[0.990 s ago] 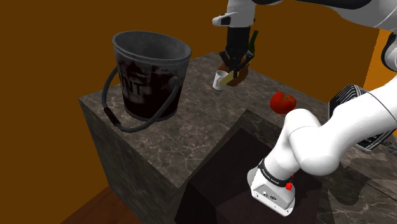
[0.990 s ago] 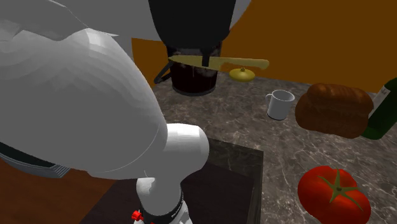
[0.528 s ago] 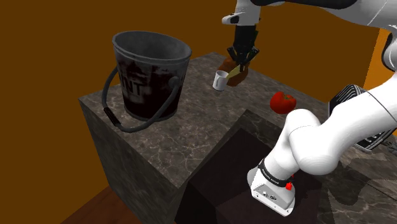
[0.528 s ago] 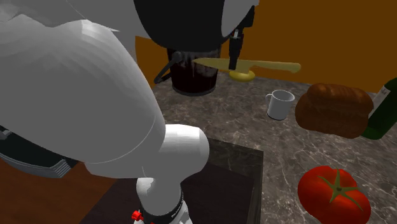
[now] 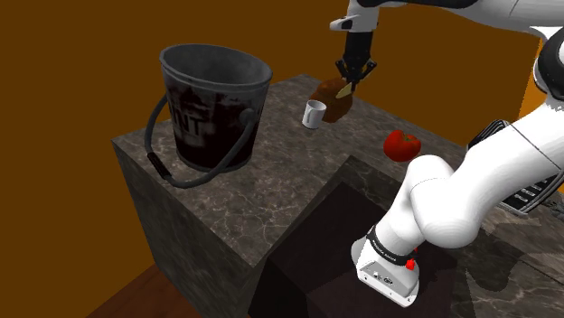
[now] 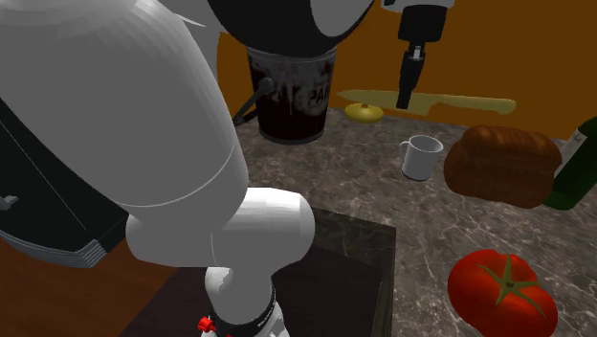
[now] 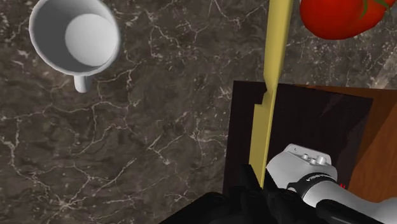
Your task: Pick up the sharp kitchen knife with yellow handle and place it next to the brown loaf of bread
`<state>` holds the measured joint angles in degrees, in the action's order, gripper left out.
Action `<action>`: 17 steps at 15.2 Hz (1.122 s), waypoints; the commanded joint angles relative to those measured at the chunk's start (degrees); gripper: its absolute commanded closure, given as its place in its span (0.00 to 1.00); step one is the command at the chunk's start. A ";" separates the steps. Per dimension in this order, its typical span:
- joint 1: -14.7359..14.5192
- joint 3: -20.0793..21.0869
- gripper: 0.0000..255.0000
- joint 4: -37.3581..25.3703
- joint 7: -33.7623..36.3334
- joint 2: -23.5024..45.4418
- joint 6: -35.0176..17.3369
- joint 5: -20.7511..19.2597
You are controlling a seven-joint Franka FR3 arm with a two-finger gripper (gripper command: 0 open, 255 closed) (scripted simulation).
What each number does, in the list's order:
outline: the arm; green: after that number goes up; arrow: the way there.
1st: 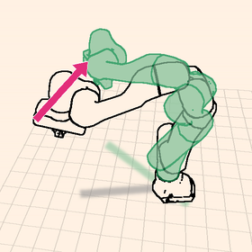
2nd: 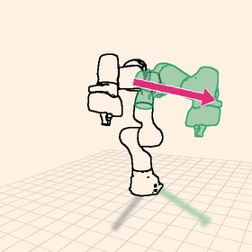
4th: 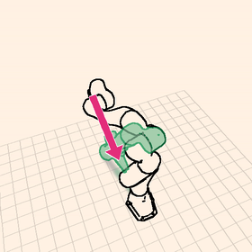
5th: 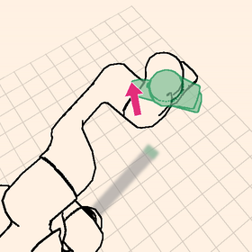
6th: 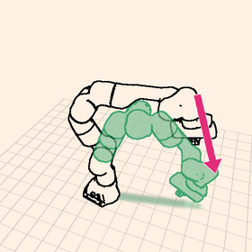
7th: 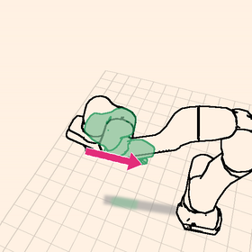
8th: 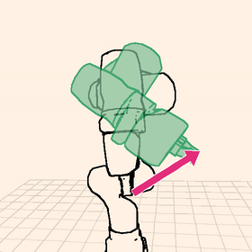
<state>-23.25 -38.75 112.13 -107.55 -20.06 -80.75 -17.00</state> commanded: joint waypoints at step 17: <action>0.78 -3.84 1.00 10.74 -0.99 1.72 -12.73 -1.05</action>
<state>-22.46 -42.38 122.30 -108.55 -18.57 -92.68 -18.08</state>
